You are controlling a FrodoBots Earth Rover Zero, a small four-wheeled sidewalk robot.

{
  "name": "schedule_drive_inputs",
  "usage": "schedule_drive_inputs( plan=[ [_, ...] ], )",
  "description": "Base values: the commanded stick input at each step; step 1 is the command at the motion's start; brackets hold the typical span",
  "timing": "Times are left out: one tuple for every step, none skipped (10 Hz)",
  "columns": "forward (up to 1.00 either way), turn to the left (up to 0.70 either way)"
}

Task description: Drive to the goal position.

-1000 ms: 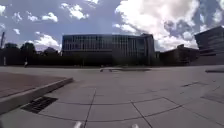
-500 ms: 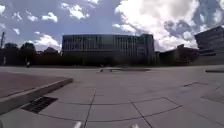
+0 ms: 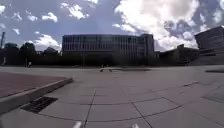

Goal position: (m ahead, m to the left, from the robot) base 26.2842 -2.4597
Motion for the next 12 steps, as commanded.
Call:
schedule_drive_inputs(
  plan=[
    [0.06, 0.0],
    [0.05, 0.0],
    [0.05, 0.0],
    [0.05, 0.0],
    [0.05, 0.0],
    [0.06, 0.0],
    [0.06, 0.0],
    [0.05, 0.0],
    [0.06, 0.0],
    [0.06, 0.0],
    [0.05, 0.0],
    [0.06, 0.0]
  ],
)
